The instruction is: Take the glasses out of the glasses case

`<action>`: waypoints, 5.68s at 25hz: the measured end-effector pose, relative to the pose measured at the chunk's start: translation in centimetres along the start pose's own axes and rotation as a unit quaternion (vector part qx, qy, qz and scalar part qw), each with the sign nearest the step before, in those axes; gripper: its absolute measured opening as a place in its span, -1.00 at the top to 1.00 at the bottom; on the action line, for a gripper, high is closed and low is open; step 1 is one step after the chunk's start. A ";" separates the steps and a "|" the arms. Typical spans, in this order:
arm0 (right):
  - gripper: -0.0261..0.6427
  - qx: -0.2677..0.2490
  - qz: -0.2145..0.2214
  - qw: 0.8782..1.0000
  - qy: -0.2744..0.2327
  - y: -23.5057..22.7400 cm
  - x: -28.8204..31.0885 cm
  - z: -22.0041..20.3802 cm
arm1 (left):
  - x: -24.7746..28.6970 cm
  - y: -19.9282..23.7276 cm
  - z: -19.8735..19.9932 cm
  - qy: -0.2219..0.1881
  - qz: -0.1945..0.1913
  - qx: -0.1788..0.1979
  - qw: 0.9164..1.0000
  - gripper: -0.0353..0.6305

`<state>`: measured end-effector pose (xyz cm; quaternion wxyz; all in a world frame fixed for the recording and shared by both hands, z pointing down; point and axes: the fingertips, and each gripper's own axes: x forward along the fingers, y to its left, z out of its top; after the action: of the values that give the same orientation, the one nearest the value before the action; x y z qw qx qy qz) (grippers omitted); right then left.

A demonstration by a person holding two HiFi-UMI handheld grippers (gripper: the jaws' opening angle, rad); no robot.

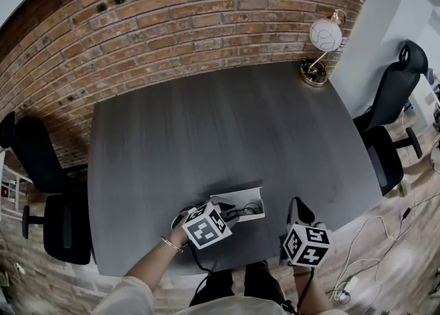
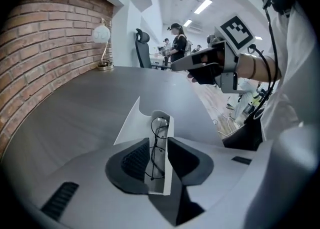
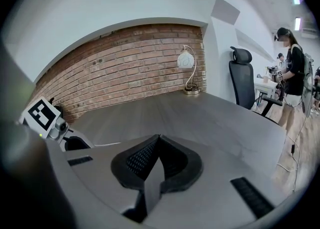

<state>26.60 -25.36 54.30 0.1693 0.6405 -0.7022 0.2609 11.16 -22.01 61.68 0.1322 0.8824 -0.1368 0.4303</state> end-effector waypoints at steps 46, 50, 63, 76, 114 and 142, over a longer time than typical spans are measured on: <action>0.83 0.066 -0.013 0.997 0.039 -4.1 0.7 -4.8 | 4.1 -0.1 -0.4 0.197 -0.131 0.066 0.969 0.61; 0.83 0.068 -0.011 0.997 0.040 -4.3 0.8 -5.0 | 4.2 -0.2 -0.5 0.207 -0.132 0.065 0.967 0.65; 0.83 0.060 0.002 0.997 0.042 -4.1 1.5 -4.5 | 4.6 -0.6 -1.0 0.203 -0.134 0.043 0.969 0.76; 0.83 0.039 0.014 0.999 0.034 -3.0 1.4 -3.3 | 3.0 1.0 1.3 0.119 -0.073 0.014 0.990 0.78; 0.83 -0.130 0.155 0.971 -0.126 9.0 2.2 15.3 | -24.7 10.5 8.3 -0.425 0.432 -0.266 0.750 0.78; 0.83 -0.153 0.129 0.957 -0.211 11.5 -0.9 18.8 | -29.3 10.2 6.4 -0.421 0.526 -0.254 0.694 0.78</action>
<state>17.14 -35.13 36.87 0.0776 0.5517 -0.8299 0.0289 -5.20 -30.00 35.71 0.0324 0.6879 -0.7241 -0.0380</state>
